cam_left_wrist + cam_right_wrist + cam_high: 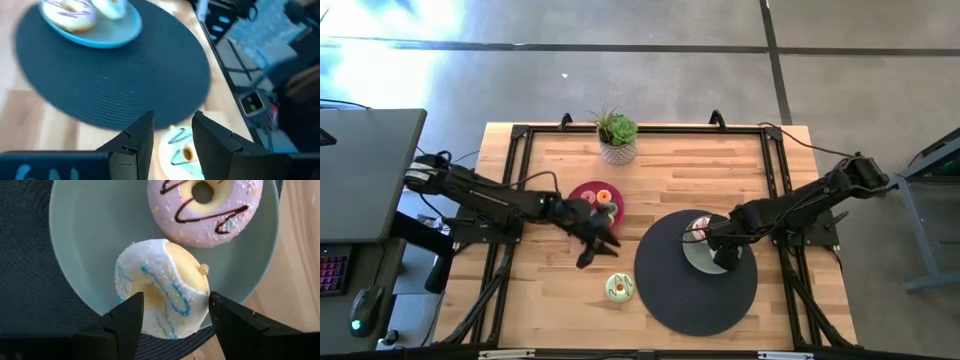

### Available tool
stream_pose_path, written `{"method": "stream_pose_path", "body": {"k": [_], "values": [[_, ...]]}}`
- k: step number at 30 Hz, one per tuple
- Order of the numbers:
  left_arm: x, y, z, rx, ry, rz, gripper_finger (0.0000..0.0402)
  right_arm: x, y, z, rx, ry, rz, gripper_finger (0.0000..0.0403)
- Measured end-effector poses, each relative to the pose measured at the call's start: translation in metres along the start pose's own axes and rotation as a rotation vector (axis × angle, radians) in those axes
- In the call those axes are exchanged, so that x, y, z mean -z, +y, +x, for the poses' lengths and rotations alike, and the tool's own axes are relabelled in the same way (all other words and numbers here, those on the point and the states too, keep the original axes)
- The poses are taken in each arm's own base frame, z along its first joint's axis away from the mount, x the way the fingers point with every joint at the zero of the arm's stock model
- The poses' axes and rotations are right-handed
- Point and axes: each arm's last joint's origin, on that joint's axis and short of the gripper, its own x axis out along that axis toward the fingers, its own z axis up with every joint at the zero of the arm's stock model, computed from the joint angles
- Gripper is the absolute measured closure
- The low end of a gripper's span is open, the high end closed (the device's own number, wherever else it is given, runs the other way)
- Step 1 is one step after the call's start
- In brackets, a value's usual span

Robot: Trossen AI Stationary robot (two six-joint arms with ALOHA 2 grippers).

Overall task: Pick & Place donuts
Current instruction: Put the large white donut on the blue plate, then put the large blue donut on the blue plate

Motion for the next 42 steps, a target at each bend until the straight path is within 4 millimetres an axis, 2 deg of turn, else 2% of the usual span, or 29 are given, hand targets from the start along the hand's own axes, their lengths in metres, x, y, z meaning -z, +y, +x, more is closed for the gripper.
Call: {"method": "stream_pose_path", "body": {"k": [5, 11, 17, 20, 22, 28, 37, 42], "values": [[0.011, -0.015, 0.021, 0.042, 0.022, 0.04, 0.0273, 0.002, -0.002, 0.003, 0.008, 0.014, -0.001, 0.0191], [0.031, -0.018, 0.045, -0.031, 0.117, 0.052, 0.0273, 0.002, -0.003, 0.004, 0.037, -0.003, -0.001, 0.0182], [0.029, -0.018, 0.067, -0.002, 0.186, 0.043, 0.0273, 0.004, -0.005, 0.004, 0.053, 0.014, -0.009, 0.0175], [0.026, -0.019, 0.067, -0.01, 0.256, 0.056, 0.0273, 0.004, -0.005, 0.004, 0.055, 0.008, -0.009, 0.0176], [0.02, -0.022, 0.067, -0.01, 0.26, 0.063, 0.0273, 0.003, -0.005, 0.004, 0.052, 0.002, -0.009, 0.0176], [0.017, -0.024, 0.069, -0.016, 0.256, 0.05, 0.0273, 0.002, -0.004, 0.004, 0.059, -0.027, -0.008, 0.0176], [0.049, -0.027, 0.098, -0.044, 0.348, 0.036, 0.0273, 0.001, -0.004, 0.004, 0.064, -0.041, -0.009, 0.0176], [0.052, -0.027, 0.1, -0.069, 0.348, 0.042, 0.0273, 0.0, -0.004, 0.004, 0.075, -0.055, -0.009, 0.0181]]}}
